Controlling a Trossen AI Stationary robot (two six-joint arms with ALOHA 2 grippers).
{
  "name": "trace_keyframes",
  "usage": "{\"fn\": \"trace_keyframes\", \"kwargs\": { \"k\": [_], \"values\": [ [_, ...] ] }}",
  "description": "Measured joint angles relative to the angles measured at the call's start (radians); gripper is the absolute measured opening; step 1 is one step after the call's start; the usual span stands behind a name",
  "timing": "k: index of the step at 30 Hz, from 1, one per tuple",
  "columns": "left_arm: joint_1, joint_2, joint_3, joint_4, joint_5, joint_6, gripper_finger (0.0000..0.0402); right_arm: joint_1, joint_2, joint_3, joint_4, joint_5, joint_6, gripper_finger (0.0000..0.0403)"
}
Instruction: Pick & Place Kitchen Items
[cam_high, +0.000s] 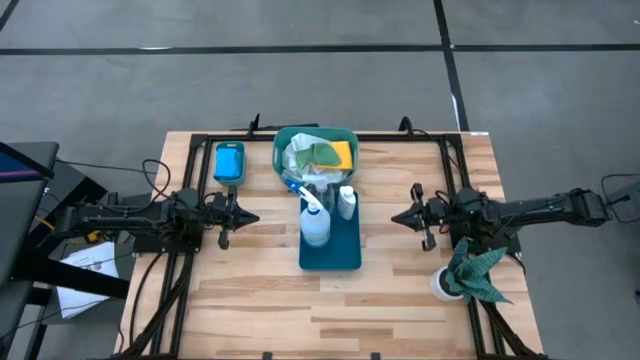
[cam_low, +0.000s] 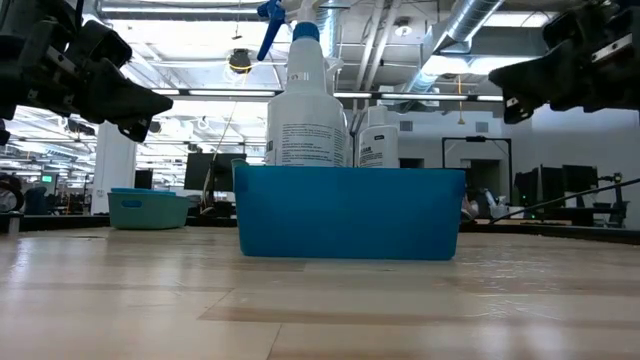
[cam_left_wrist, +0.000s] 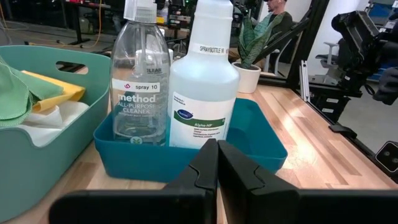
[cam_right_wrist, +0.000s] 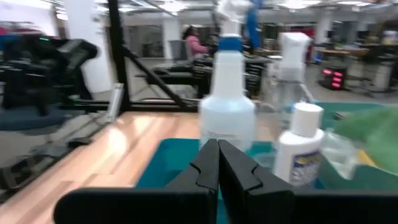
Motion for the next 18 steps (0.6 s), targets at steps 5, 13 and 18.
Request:
{"fn": "trace_keyframes", "kwargs": {
  "k": [5, 13, 18],
  "values": [
    [0.0, 0.0, 0.0, 0.0, 0.0, 0.0, 0.0003, -0.039, -0.08, 0.0, -0.071, -0.113, 0.0, 0.0],
    [0.0, 0.0, 0.0, 0.0, 0.0, 0.0, 0.0003, -0.051, -0.379, -0.001, -0.429, -0.114, 0.008, 0.0],
    [0.0, -0.001, 0.0, 0.0, 0.0, 0.0, 0.0003, -0.021, -0.499, -0.001, -0.481, -0.105, 0.024, 0.0]
  ]
}}
